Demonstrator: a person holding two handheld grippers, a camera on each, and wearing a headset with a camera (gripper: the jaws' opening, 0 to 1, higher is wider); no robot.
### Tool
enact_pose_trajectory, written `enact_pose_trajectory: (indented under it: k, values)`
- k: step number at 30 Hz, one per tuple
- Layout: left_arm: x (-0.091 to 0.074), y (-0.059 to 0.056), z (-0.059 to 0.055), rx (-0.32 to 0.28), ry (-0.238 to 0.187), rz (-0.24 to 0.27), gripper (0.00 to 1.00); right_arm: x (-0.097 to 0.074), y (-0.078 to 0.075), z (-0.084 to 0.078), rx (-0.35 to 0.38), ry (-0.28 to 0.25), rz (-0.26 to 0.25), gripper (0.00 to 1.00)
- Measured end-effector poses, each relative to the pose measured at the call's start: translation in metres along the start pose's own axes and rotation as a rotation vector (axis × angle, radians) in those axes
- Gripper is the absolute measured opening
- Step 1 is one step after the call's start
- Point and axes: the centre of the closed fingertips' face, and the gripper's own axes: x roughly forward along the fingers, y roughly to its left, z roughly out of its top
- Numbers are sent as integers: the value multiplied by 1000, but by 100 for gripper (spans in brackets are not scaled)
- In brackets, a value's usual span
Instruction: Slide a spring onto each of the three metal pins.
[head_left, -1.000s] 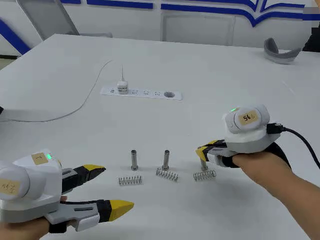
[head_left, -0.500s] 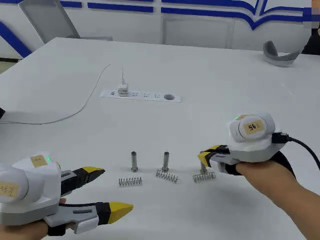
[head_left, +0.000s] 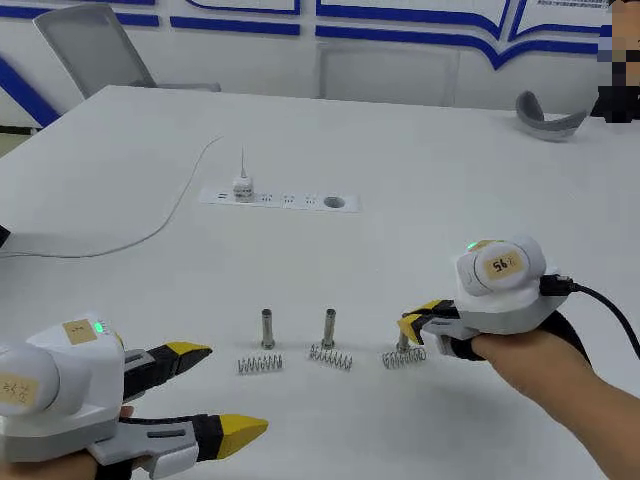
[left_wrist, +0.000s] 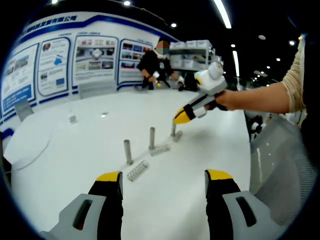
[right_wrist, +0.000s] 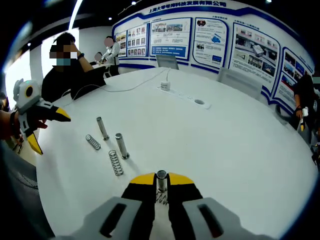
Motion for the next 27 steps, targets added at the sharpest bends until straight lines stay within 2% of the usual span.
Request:
enact_pose_trajectory:
  k: [17, 27]
  values:
    - [-9, -17, -5, -4, 6, -15, 68, -5, 0, -3, -2, 20, -7, 9]
    - [-11, -21, -8, -3, 4, -10, 68, -15, 3, 0, -23, 3, -5, 11]
